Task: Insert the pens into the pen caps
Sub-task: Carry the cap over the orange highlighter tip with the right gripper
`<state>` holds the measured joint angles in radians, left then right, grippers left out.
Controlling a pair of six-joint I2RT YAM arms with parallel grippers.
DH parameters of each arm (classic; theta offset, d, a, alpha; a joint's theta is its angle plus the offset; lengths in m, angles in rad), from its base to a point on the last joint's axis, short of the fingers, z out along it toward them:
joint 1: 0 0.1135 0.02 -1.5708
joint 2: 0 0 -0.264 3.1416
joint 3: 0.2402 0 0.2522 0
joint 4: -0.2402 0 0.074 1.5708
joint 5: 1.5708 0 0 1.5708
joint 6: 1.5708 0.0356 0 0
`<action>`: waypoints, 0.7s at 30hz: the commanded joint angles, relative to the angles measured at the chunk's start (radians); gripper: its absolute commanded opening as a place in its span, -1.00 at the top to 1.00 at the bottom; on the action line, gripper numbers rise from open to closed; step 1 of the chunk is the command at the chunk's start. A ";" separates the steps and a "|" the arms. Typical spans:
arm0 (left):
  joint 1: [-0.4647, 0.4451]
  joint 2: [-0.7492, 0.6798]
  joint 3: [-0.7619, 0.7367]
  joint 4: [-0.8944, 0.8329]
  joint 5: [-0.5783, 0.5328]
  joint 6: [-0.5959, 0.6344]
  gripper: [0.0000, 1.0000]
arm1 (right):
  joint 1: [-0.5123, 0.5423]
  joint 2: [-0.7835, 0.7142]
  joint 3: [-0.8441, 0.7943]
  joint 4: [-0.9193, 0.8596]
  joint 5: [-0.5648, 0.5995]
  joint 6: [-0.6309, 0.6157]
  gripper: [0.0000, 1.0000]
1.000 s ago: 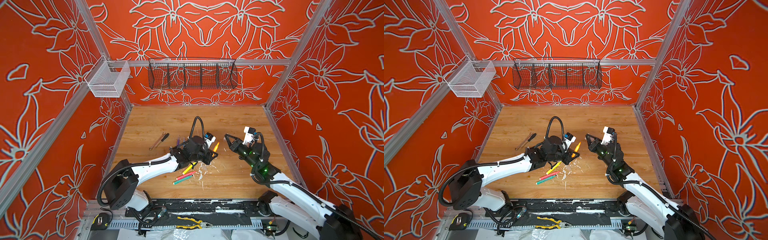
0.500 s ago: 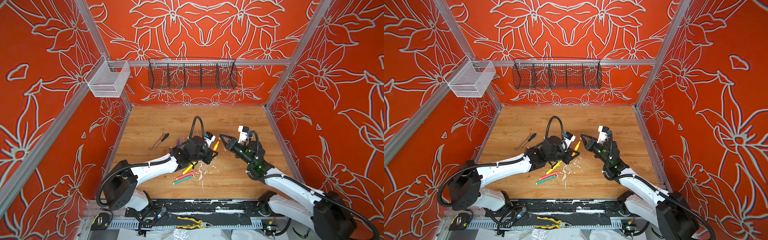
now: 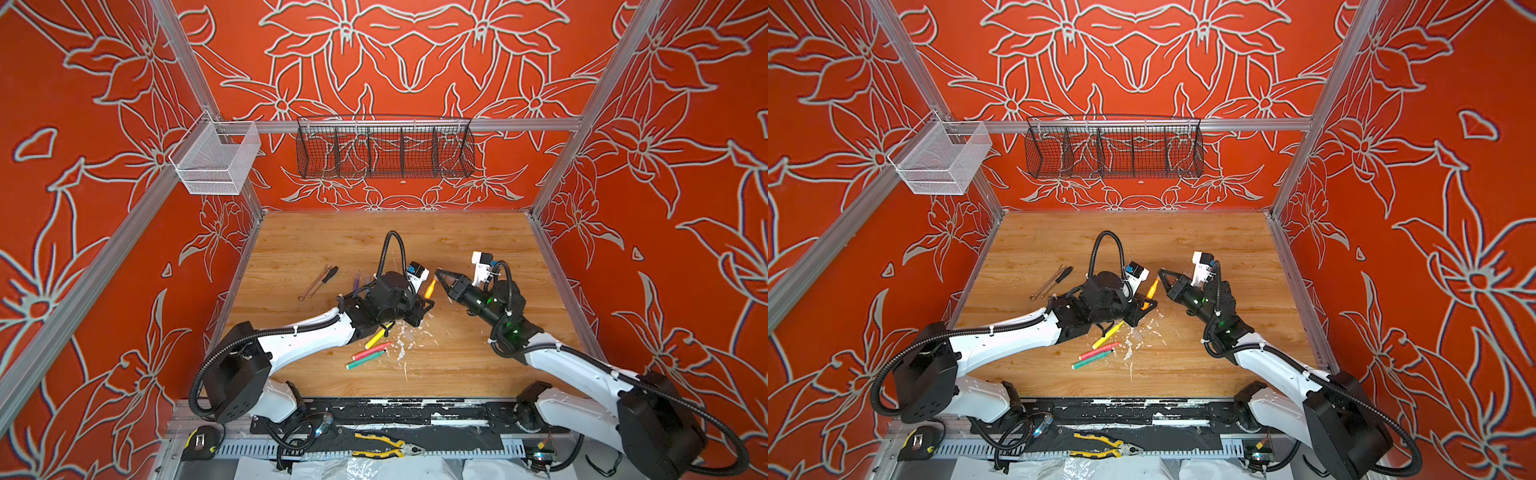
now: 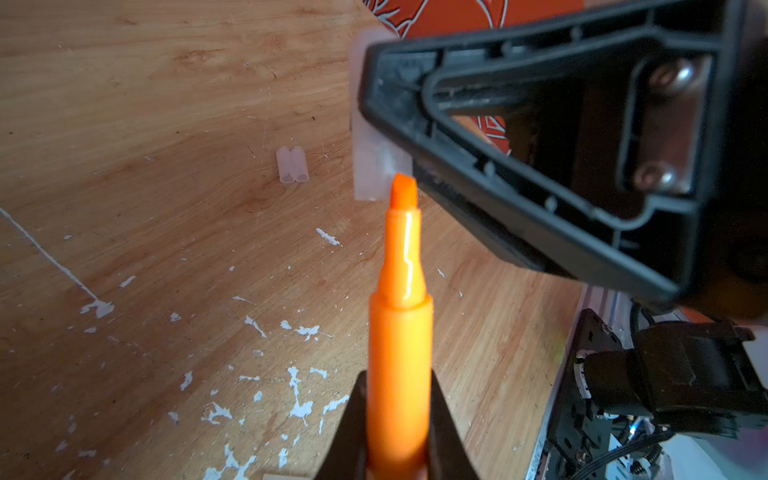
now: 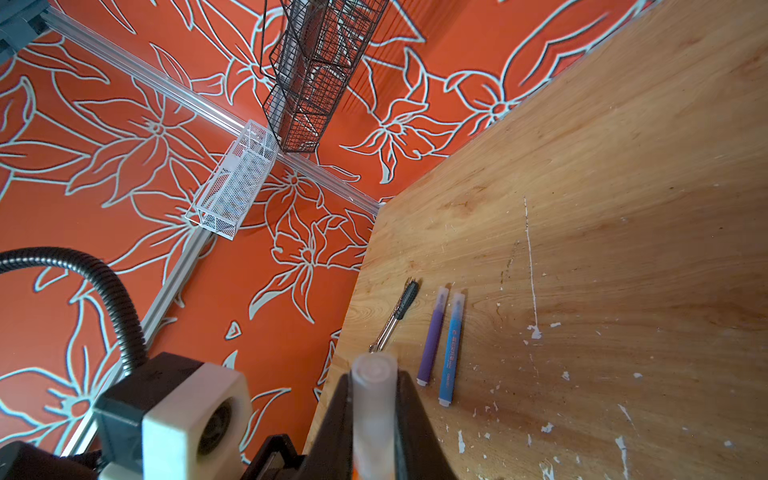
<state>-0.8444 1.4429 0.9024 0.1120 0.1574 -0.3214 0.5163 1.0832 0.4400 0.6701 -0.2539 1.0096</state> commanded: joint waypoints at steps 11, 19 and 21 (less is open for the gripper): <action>-0.002 -0.021 0.010 -0.010 0.012 0.028 1.00 | -0.004 -0.108 -0.003 -0.060 0.068 -0.016 1.00; -0.005 -0.018 0.011 -0.012 0.008 0.031 1.00 | -0.004 -0.120 0.007 -0.074 0.041 -0.023 1.00; -0.005 -0.022 0.010 -0.011 0.005 0.033 1.00 | -0.003 -0.086 0.012 -0.053 0.022 -0.014 1.00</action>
<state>-0.8444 1.4403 0.9024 0.1028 0.1593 -0.3073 0.5163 0.9695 0.4347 0.6102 -0.2100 0.9890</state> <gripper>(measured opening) 0.146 0.171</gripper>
